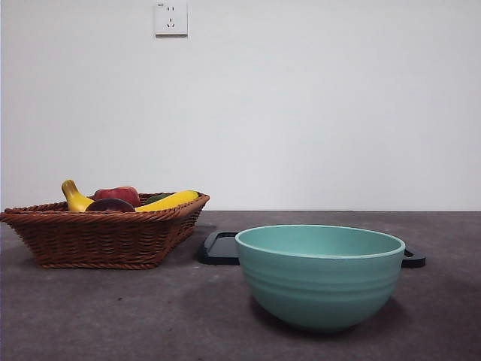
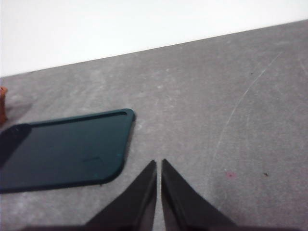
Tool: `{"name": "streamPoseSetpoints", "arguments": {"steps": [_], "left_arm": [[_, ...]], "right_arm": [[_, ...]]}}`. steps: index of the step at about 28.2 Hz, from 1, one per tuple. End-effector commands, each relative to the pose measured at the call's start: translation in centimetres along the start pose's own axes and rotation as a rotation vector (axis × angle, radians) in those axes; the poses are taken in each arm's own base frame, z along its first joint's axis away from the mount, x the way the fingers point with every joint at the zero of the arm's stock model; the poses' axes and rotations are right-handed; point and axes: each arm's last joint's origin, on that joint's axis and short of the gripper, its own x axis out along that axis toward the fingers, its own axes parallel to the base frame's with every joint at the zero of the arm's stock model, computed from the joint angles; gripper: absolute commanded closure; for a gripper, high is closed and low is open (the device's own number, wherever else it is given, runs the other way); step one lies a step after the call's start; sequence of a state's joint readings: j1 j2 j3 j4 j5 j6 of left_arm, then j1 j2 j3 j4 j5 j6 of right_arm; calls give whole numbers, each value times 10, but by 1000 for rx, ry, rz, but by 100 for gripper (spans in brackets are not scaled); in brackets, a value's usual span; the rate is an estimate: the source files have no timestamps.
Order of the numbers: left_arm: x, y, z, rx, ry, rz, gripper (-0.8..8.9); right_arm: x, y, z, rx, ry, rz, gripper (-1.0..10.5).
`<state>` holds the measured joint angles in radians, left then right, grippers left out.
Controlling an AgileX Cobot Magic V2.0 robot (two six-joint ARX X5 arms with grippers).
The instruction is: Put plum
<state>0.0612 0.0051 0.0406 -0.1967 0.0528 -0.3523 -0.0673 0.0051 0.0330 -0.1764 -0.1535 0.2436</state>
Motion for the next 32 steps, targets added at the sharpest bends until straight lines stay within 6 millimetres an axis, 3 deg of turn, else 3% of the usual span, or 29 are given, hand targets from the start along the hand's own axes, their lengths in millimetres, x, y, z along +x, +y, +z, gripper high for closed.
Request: {"name": "streamPoseSetpoints", "arguments": {"steps": [1,11,17,32], "left_arm": [[-5,-4,10,-43,-4,-29,805],[-25,-20,43,-50,18,-94,805],[-30,-31,63,-29,133,-176,805],[-13,-60,112,156,514,-398,805]], "right_arm": [[-5,5,16,31,-57,13,942],[-28,18,54,31,-64,23,942],[-35,27,77,34,24,61,942],[-12,49,142,-28,415,265,942]]}}
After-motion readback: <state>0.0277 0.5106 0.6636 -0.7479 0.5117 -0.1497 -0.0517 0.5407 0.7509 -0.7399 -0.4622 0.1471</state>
